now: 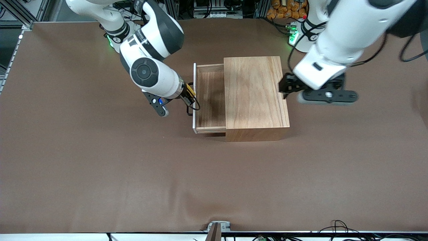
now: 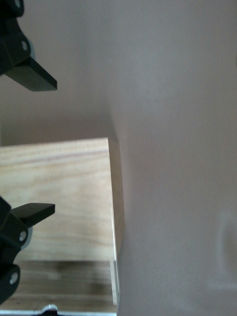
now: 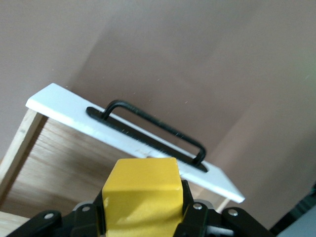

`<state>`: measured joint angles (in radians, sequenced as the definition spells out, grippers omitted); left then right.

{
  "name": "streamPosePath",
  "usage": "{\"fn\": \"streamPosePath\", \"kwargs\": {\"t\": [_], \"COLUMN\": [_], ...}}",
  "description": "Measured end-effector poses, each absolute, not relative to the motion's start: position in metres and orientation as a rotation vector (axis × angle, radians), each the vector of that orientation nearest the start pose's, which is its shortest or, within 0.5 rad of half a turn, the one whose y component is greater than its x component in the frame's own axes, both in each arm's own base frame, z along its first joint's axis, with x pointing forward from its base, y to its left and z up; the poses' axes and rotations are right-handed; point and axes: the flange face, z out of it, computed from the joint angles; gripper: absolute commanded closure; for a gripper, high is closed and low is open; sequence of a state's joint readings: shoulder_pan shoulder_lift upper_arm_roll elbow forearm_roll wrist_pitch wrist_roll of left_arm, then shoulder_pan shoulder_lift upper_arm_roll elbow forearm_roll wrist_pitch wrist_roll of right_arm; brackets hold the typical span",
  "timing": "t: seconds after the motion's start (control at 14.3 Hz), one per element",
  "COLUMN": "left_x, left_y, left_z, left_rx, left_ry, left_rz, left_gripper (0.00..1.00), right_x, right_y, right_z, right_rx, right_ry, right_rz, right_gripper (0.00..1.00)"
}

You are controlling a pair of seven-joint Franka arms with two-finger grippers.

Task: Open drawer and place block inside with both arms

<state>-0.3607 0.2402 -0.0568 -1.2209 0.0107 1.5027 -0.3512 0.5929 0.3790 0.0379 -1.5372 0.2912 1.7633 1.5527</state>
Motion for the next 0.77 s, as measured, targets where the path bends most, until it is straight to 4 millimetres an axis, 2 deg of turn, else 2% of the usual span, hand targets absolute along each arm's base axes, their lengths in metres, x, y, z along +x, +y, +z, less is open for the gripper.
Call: {"fn": "streamPosePath", "kwargs": {"t": [0.07,0.21,0.35,0.42,0.56,0.63,0.7,0.77], "left_x": [0.571,0.573,0.57,0.564,0.545,0.533,0.519,0.504], "left_y": [-0.227,-0.184,-0.147,-0.136,-0.131,-0.132,-0.13,-0.126], "left_z": [0.649,0.663,0.674,0.677,0.677,0.673,0.667,0.659], "left_rx": [-3.155,-3.15,-3.148,-3.147,-3.143,-3.143,-3.142,-3.14], "left_ry": [0.116,0.162,0.151,0.142,0.139,0.145,0.146,0.141], "left_rz": [-0.061,-0.072,-0.078,-0.075,-0.08,-0.128,-0.173,-0.194], "left_gripper": [0.0,0.0,0.0,0.0,0.0,0.0,0.0,0.0], "right_x": [0.511,0.497,0.481,0.474,0.467,0.466,0.465,0.463], "right_y": [0.414,0.439,0.464,0.474,0.486,0.489,0.49,0.492], "right_z": [0.424,0.412,0.393,0.381,0.36,0.352,0.346,0.341], "right_rx": [-2.682,-2.613,-2.568,-2.552,-2.52,-2.509,-2.497,-2.491], "right_ry": [1.529,1.61,1.686,1.727,1.809,1.839,1.865,1.892], "right_rz": [0.494,0.453,0.438,0.437,0.44,0.441,0.442,0.443], "right_gripper": [0.88,0.94,0.94,0.92,0.78,0.47,0.0,0.0]}}
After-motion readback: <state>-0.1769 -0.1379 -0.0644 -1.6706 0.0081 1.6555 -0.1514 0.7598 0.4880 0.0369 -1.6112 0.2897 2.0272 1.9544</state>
